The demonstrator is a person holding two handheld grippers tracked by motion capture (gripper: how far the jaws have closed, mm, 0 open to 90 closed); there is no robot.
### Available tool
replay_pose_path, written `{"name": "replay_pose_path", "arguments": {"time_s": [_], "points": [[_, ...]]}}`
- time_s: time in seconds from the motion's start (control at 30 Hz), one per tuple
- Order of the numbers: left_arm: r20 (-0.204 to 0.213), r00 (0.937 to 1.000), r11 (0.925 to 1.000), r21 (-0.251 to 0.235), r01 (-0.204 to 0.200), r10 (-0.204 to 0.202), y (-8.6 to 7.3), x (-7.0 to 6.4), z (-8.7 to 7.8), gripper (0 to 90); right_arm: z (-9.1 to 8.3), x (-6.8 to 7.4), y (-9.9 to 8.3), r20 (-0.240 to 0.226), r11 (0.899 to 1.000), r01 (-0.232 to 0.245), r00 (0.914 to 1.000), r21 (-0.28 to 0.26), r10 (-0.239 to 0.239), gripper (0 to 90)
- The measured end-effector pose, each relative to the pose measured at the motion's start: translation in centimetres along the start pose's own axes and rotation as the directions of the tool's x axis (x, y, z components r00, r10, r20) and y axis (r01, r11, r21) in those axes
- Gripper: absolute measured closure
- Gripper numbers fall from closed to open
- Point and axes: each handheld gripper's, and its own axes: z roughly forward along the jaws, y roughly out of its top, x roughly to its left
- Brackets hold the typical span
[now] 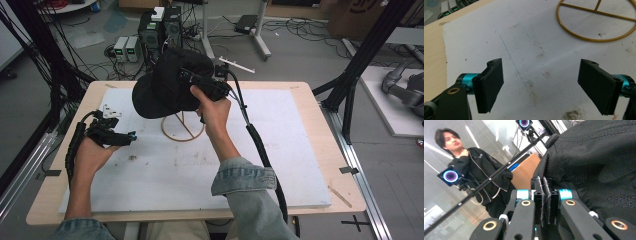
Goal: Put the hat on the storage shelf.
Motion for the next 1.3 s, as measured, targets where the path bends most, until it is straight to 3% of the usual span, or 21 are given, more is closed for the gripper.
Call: {"name": "replay_pose_path", "arguments": {"time_s": [0.17,0.3,0.37,0.6,0.73,0.9,1.07,1.3], "points": [[0.000,1.0000,1.0000,0.002,-0.001,0.001,0.0,-0.1,0.0,20.9,0.2,0.0,-0.3,0.035,0.999,0.031,0.9988,0.032,-0.033,85.7],[0.002,1.0000,1.0000,0.005,-0.004,0.004,0.0,0.0,0.1,20.9,-0.1,-0.1,-0.1,0.069,1.000,0.025,0.9973,0.008,-0.025,70.1],[0.000,1.0000,1.0000,0.002,0.002,-0.002,0.0,-0.1,0.2,20.9,-0.5,0.0,0.2,0.094,0.999,0.049,0.9944,-0.001,-0.048,68.2],[-0.002,0.9999,0.9999,0.004,-0.011,0.011,0.1,-0.3,0.2,20.9,-1.9,-0.3,1.1,0.123,0.999,0.053,0.9910,0.004,-0.053,57.1],[0.000,0.9998,0.9998,0.008,-0.019,0.019,0.2,-0.4,0.4,20.9,-3.5,-0.9,1.3,0.147,0.996,0.059,0.9879,-0.063,-0.049,49.2],[-0.005,0.9997,0.9997,0.001,-0.024,0.024,0.3,-0.7,0.5,20.9,-6.0,-2.3,1.7,0.196,0.993,0.067,0.9794,-0.094,-0.047,44.8],[-0.010,0.9995,0.9995,-0.005,-0.031,0.031,0.5,-0.9,0.6,20.9,-8.7,-3.1,2.1,0.280,0.989,0.127,0.9547,-0.076,-0.101,40.0],[-0.007,0.9991,0.9991,-0.006,-0.041,0.041,0.8,-1.2,0.7,20.9,-11.9,-4.0,1.9,0.385,0.975,0.223,0.9003,-0.005,-0.204,36.7]]}}
